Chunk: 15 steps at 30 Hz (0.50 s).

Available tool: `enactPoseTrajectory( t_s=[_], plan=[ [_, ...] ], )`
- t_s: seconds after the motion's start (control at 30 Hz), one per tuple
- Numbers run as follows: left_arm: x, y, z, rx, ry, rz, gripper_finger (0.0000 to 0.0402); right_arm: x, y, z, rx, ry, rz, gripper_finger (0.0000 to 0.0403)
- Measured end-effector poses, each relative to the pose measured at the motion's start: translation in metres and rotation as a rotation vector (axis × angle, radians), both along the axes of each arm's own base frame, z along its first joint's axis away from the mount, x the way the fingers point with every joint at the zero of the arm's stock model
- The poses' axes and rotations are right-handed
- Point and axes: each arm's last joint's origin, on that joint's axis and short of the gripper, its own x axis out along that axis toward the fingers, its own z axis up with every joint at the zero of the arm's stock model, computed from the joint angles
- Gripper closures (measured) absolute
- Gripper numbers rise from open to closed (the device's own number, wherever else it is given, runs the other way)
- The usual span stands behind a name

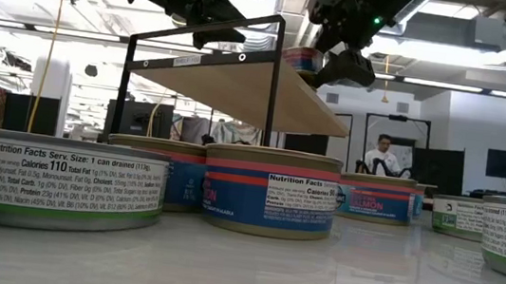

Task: Stack canned seafood by type on shelf
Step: Stack the blue tuna can on top of the blue tuna can on the shelf

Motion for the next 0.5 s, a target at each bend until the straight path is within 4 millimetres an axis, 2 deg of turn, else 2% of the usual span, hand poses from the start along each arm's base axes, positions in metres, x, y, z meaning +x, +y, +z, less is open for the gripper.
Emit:
enactPoseTrajectory(
  t_s=[0.5],
  plan=[
    [0.0, -0.001, -0.0007, -0.03, 0.0, -0.026, 0.0191, -0.0011, -0.0097, 0.0052, 0.045, 0.01, 0.009, 0.0074]
  ],
)
